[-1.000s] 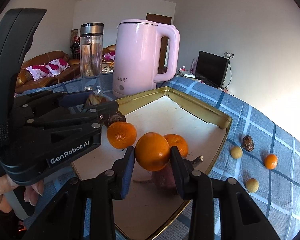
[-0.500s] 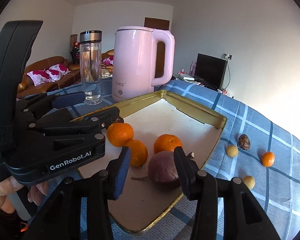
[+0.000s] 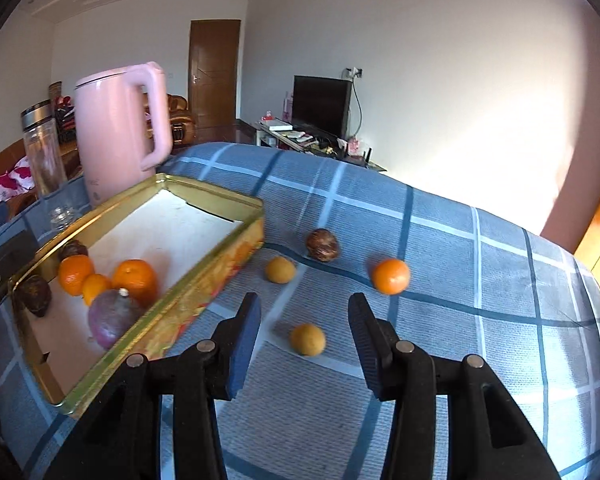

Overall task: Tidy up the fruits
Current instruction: 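Grasp a small yellow fruit with the right tool while the left tool grasps a brown round fruit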

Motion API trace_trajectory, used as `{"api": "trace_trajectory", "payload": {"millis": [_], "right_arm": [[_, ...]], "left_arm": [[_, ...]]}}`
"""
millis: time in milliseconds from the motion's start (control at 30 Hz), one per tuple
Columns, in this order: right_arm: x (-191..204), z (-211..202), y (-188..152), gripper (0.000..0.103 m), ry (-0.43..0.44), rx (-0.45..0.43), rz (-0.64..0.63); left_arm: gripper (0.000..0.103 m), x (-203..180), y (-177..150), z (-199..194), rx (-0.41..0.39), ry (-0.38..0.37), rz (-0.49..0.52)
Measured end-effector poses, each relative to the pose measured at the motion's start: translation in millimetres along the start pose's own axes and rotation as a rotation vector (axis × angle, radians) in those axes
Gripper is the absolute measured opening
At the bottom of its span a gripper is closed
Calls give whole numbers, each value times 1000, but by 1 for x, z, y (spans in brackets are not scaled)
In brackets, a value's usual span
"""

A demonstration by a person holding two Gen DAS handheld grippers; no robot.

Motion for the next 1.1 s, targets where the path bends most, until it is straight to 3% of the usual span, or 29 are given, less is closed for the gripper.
{"api": "trace_trajectory", "payload": {"millis": [100, 333, 500, 700, 867, 1100], "right_arm": [[-14, 19, 0, 47, 25, 49, 35], [-6, 55, -7, 46, 79, 167, 13], [-4, 78, -16, 29, 92, 242, 2], [-16, 72, -15, 28, 114, 198, 25], [-51, 66, -1, 28, 18, 152, 54], [-125, 65, 12, 28, -76, 93, 205]], "left_arm": [[100, -13, 4, 2, 11, -25, 21], [101, -29, 17, 4, 1, -25, 62], [101, -39, 22, 12, 20, -29, 74], [101, -64, 27, 25, 43, -39, 96], [101, -100, 37, 43, 76, -53, 109], [101, -151, 49, 96, 156, -42, 121]]}}
Point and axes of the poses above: each gripper's, at about its wrist camera, not at the fingertips, and z roughly the way its jaws point, x to its left, y to its top, the point moved 7 cm from there along z, roughly the way its jaws point, and after that the axes turned 7 degrees about x, right-handed, at the moved point
